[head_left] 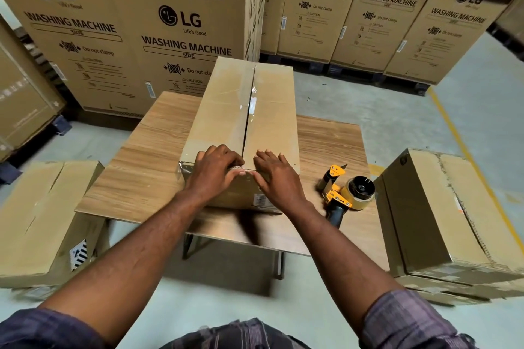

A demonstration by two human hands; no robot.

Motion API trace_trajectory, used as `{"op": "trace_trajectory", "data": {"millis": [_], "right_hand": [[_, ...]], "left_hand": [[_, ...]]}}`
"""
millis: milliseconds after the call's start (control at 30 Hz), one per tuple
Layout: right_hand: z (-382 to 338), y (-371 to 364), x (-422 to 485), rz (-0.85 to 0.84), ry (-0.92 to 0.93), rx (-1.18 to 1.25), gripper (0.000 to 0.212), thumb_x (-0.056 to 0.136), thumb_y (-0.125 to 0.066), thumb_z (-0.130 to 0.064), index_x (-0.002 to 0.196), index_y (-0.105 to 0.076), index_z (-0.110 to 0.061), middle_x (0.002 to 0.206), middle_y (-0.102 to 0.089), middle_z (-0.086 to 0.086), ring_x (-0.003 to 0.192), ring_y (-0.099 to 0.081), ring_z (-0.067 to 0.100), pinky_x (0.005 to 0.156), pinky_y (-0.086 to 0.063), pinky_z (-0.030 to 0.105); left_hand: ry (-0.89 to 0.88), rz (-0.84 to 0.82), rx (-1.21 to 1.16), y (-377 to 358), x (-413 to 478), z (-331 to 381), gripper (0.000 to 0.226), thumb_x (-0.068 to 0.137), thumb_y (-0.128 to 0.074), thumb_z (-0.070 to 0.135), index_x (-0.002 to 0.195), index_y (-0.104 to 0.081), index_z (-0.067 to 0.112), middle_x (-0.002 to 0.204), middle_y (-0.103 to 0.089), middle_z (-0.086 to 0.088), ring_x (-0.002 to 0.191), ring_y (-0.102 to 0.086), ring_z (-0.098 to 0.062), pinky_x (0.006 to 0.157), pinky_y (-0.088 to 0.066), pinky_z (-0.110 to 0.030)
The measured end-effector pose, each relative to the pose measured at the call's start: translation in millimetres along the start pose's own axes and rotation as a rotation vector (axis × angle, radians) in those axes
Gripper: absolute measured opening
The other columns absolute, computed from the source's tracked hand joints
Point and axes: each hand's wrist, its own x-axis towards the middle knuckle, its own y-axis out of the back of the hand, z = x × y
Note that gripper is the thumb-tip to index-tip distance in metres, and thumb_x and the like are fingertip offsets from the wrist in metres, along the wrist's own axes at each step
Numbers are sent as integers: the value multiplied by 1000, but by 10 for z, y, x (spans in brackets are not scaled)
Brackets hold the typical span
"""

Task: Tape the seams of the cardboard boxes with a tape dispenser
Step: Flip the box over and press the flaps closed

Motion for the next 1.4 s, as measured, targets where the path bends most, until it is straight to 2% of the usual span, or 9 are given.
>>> {"op": "trace_trajectory", "data": {"millis": [200,367,467,567,733,967,1100,1233,1400], "right_hand": [[39,36,-62,-55,34,-14,39,92,-63,-1,130,-60,-7,150,-52,11,146,-40,30,122,-25,43],[-119,54,98,-24,-28,66,39,98,-66,-27,132,-64,-9,150,-54,9,143,-45,27,120,-29,42],[-146,-24,80,-52,3,6,36,97,-64,-23,130,-62,-8,150,-54,10,142,-44,30,119,-28,43],[-142,-58,34,-90,-14,-40,54,91,-67,-12,143,-53,-10,157,-45,9,149,-34,29,124,-24,49],[-359,-51,221,-44,-61,33,59,98,-65,-36,148,-50,-8,156,-47,10,148,-36,26,123,-20,42],[-336,-172,189,-62,-22,-43,58,98,-66,-35,146,-49,-9,155,-47,10,147,-37,28,124,-22,41],[-448,-181,312,-49,-48,16,70,96,-67,-38,155,-40,-11,161,-38,8,152,-29,25,126,-16,41],[-652,-253,473,-38,-48,114,54,100,-63,-35,147,-51,-12,157,-46,7,149,-35,22,126,-22,43],[-651,-387,352,-35,33,-41,41,103,-54,-31,136,-58,-7,152,-51,12,145,-40,30,121,-29,47]], "left_hand": [[-4,-124,-32,57,-91,-167,50,80,-81,31,126,-61,34,118,-55,7,112,-47,-16,97,-38,-37],[17,-48,-21,160,-51,-269,35,84,-75,43,114,-67,30,111,-59,5,108,-50,-18,93,-40,-40],[42,-30,-57,176,-103,-371,36,81,-80,33,114,-67,28,108,-59,5,105,-50,-17,93,-45,-40],[32,-76,-15,151,-125,-408,49,76,-85,26,119,-62,31,113,-56,7,107,-48,-16,94,-42,-37],[32,-33,55,199,-67,-439,34,83,-73,49,113,-65,33,110,-58,7,108,-50,-17,91,-34,-40],[22,-74,-166,316,-180,-835,43,75,-86,19,111,-65,30,103,-53,14,100,-48,-7,88,-44,-27],[11,-91,-304,417,-71,-911,38,72,-89,28,104,-69,28,98,-57,12,94,-55,3,84,-48,-20],[-1,-36,-227,397,-87,-941,31,75,-86,27,99,-66,33,92,-55,14,90,-49,0,79,-45,-25],[62,-46,-306,329,-250,-1036,49,74,-85,5,109,-63,33,102,-52,13,98,-51,4,83,-40,-10]]}}
